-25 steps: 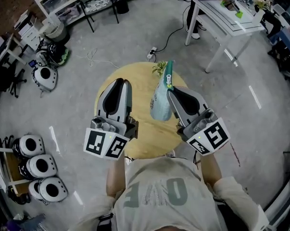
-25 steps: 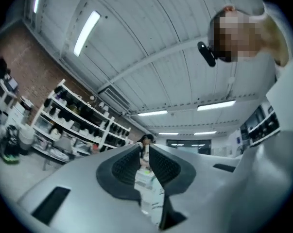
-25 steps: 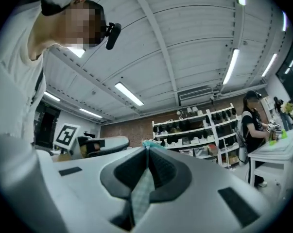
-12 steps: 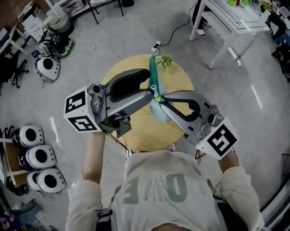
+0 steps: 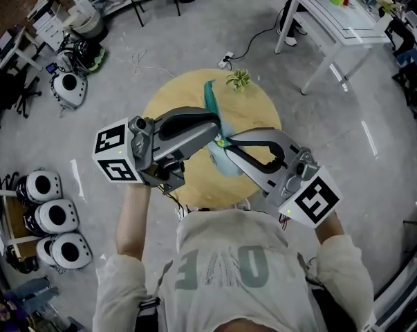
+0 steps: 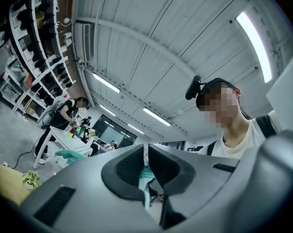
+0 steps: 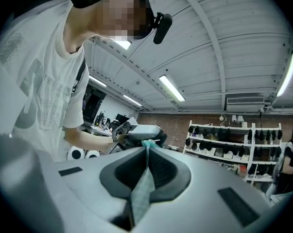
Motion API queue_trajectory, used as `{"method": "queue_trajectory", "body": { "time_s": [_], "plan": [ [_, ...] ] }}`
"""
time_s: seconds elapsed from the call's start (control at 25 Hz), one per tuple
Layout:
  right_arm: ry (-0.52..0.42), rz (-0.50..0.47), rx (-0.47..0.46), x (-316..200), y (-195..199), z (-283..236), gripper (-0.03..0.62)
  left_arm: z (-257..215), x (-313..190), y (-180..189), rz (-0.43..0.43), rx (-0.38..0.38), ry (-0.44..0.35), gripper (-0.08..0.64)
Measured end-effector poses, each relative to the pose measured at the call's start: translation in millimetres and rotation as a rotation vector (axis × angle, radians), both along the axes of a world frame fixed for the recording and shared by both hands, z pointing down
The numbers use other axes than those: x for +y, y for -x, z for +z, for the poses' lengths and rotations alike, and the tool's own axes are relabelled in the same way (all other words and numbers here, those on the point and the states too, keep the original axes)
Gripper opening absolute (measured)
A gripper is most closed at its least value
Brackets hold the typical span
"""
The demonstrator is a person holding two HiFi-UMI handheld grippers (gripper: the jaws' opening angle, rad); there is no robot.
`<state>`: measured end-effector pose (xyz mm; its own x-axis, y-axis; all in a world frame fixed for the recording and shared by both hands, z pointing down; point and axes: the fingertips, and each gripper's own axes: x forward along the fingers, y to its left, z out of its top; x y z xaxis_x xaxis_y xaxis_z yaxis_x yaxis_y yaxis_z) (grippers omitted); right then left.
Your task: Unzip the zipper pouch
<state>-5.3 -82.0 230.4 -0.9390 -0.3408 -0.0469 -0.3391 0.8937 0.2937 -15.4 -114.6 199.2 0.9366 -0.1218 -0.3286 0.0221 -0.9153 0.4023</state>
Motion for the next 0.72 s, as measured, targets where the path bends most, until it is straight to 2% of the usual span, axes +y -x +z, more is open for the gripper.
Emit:
{"method": "queue_trajectory", "body": {
  "time_s": [0.2, 0.48, 0.72],
  "plan": [
    [0.014, 0.039, -0.009, -1.8, 1.4, 3.7, 0.04, -2.2, 7.1, 4.1, -0.032, -0.009, -0.035, 0.032],
    [0.035, 0.039, -0.007, 0.7, -1.9, 7.6, 0.037, 9.8, -5.9, -1.8, -0.144, -0.074, 0.006, 0.028],
    [0.073, 0.052, -0.008, 1.0, -0.8, 12.6, 0.034, 20.5, -9.0, -1.6, -0.145, -0.095, 0.044, 0.026]
  ]
}}
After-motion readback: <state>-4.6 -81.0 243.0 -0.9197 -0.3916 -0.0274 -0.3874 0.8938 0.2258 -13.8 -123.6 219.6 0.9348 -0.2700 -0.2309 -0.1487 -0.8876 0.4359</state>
